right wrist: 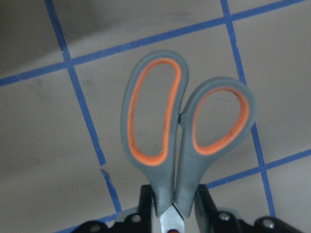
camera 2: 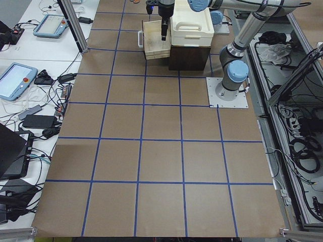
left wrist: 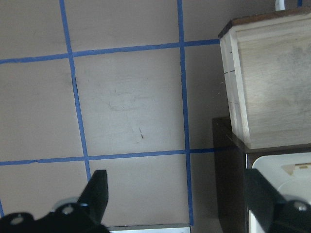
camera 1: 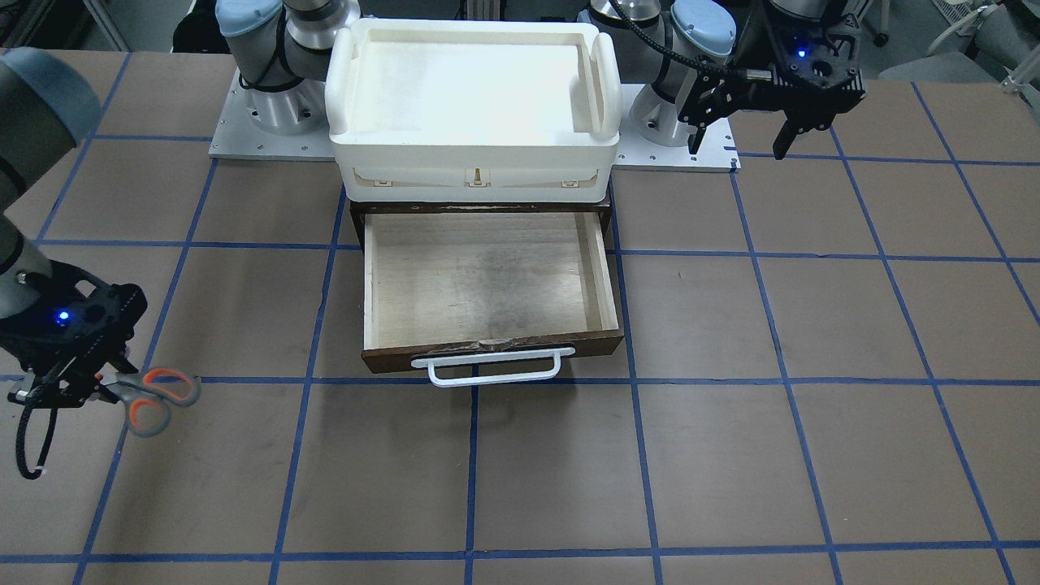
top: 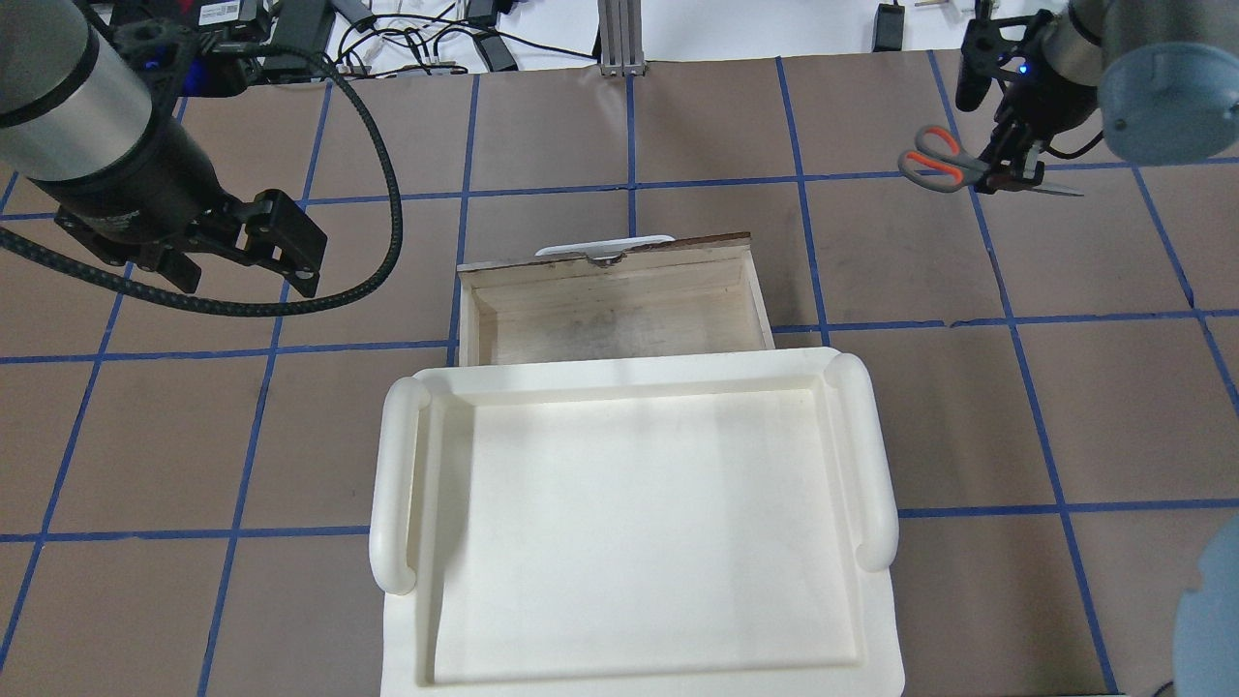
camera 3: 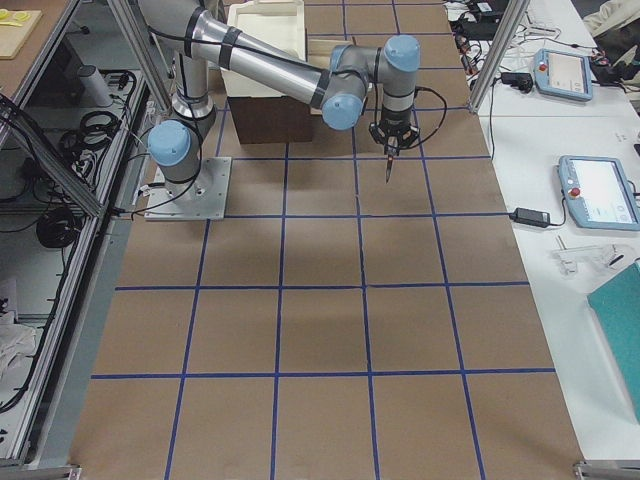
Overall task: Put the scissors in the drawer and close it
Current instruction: 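Lift the scissors with the right gripper and carry them over the drawer, then lower the scissors into the drawer and open the right gripper, then raise the right gripper away from the drawer while the left arm moves toward the drawer, then bring the left gripper down behind the drawer's far edge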
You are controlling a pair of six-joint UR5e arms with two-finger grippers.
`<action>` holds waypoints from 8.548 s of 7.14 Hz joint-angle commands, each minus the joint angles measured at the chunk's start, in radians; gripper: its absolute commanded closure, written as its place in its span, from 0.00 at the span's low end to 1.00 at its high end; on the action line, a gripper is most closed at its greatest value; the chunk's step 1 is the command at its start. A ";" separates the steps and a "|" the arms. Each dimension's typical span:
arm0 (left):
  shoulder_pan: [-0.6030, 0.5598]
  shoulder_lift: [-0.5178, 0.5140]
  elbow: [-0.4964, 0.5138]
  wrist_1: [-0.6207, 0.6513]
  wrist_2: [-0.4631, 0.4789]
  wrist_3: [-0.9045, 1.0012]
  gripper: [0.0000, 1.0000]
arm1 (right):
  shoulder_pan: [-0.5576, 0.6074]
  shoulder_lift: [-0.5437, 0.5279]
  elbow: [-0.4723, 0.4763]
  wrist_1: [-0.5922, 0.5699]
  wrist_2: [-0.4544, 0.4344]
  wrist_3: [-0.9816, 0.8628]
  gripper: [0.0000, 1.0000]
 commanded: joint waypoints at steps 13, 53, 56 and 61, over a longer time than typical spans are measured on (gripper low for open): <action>0.000 0.006 0.000 -0.014 0.000 0.000 0.00 | 0.650 0.047 -0.003 0.003 -0.090 0.470 1.00; -0.370 -0.787 0.325 0.452 -0.009 -0.465 0.00 | 0.188 -0.209 -0.091 0.306 -0.070 1.444 0.00; -0.370 -0.801 0.327 0.434 -0.067 -0.512 0.00 | 0.188 -0.209 -0.091 0.306 -0.073 1.444 0.00; -0.380 -0.757 0.325 0.274 -0.107 -0.561 0.00 | 0.188 -0.209 -0.091 0.303 -0.074 1.442 0.00</action>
